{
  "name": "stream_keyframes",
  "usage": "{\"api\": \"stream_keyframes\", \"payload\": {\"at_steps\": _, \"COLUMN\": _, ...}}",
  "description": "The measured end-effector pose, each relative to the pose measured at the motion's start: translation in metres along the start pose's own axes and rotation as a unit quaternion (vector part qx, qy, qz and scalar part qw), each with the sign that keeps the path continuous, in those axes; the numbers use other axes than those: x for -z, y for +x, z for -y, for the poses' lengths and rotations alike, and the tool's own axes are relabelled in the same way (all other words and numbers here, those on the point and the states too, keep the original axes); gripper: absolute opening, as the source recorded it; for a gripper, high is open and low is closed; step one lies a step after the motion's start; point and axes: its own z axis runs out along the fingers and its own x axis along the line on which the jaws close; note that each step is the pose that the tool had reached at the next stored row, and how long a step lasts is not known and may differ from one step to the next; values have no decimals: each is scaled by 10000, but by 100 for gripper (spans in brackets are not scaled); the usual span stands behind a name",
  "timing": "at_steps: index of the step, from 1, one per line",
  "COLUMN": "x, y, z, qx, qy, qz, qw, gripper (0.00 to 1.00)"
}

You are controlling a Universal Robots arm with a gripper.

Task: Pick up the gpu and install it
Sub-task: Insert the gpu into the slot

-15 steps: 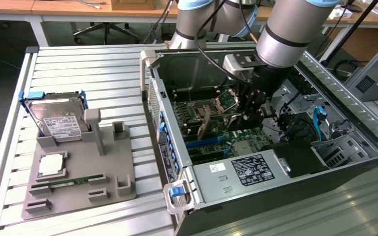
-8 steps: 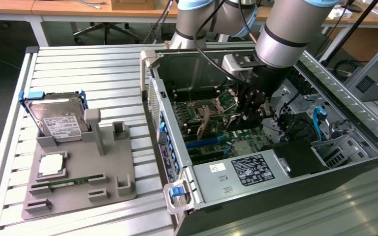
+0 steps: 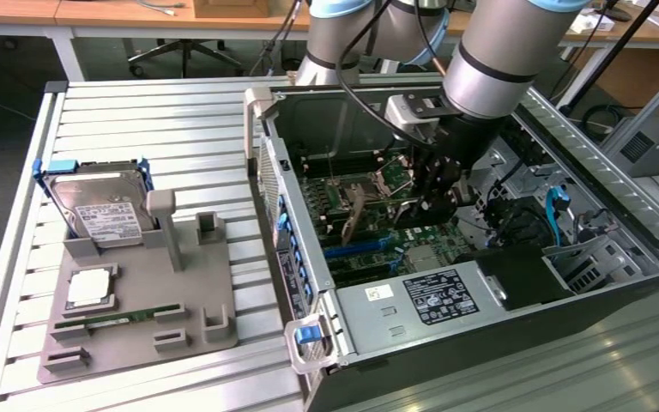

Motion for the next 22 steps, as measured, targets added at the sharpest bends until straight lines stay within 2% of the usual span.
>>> {"api": "stream_keyframes", "payload": {"at_steps": 22, "x": 1, "y": 4, "z": -79, "qx": 0, "qy": 0, "qz": 0, "qw": 10000, "gripper": 27}}
